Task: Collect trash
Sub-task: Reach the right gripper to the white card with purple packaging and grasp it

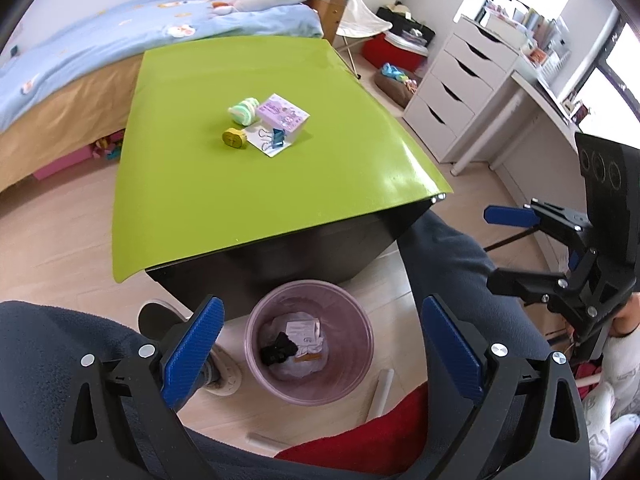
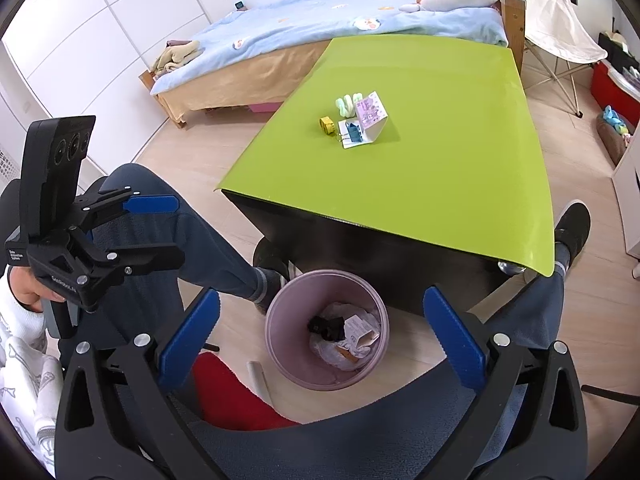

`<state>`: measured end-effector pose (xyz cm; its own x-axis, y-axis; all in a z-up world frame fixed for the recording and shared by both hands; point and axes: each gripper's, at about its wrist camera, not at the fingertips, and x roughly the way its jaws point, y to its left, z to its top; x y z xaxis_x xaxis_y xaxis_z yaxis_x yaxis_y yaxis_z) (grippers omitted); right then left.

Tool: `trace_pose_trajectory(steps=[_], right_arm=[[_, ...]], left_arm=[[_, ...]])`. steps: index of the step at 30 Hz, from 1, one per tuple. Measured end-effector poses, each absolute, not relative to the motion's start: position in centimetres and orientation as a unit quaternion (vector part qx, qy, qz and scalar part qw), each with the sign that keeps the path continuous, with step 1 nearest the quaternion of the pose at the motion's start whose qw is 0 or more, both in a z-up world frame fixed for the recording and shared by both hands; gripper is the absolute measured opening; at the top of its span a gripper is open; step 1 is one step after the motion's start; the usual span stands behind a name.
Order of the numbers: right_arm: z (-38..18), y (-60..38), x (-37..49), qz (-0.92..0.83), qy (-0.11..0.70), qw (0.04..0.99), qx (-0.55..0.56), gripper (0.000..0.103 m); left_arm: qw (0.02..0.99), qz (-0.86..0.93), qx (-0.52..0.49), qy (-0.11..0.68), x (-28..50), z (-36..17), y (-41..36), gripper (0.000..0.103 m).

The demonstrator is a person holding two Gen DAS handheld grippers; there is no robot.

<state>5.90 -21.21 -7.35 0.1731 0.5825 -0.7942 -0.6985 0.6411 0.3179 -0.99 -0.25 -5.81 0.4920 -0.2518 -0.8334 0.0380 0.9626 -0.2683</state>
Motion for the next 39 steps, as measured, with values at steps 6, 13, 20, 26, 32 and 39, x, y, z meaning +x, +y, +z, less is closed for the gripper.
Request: trace_pose_trajectory(steps=[6, 13, 20, 26, 32, 39], right_arm=[[-6.9, -20.8, 6.8, 0.423, 0.483, 0.765, -0.050, 0.100], [-6.2, -19.0, 9.8, 0.427, 0.483, 0.763, -0.050, 0.100], [-6.2, -16.9, 14.4, 0.429, 0.494, 0.755, -0.047, 0.100], [-6.7, -14.4, 18.4, 0.428, 0.500, 0.751, -0.054, 0.100], [-8.0, -11.7, 21.9, 0.427, 0.507, 0.745, -0.067, 0.100], [-10.6, -9.2, 24.3, 0.431, 0.521, 0.732, -0.082, 0.099]], left_arm=[[0.857, -0.076, -0.125, 0.494, -0.5, -5.8, 0.5, 0.095], [0.862, -0.060, -0.141, 0.483, 1.1, -5.2, 2.1, 0.095], [0.868, -0.049, -0.146, 0.473, 3.7, -4.5, 3.6, 0.095], [0.871, -0.039, -0.137, 0.471, 5.7, -4.4, 4.6, 0.095], [0.869, -0.034, -0.134, 0.475, 7.2, -4.8, 5.3, 0.095], [0.867, -0.031, -0.130, 0.479, 8.4, -5.3, 5.8, 0.095]])
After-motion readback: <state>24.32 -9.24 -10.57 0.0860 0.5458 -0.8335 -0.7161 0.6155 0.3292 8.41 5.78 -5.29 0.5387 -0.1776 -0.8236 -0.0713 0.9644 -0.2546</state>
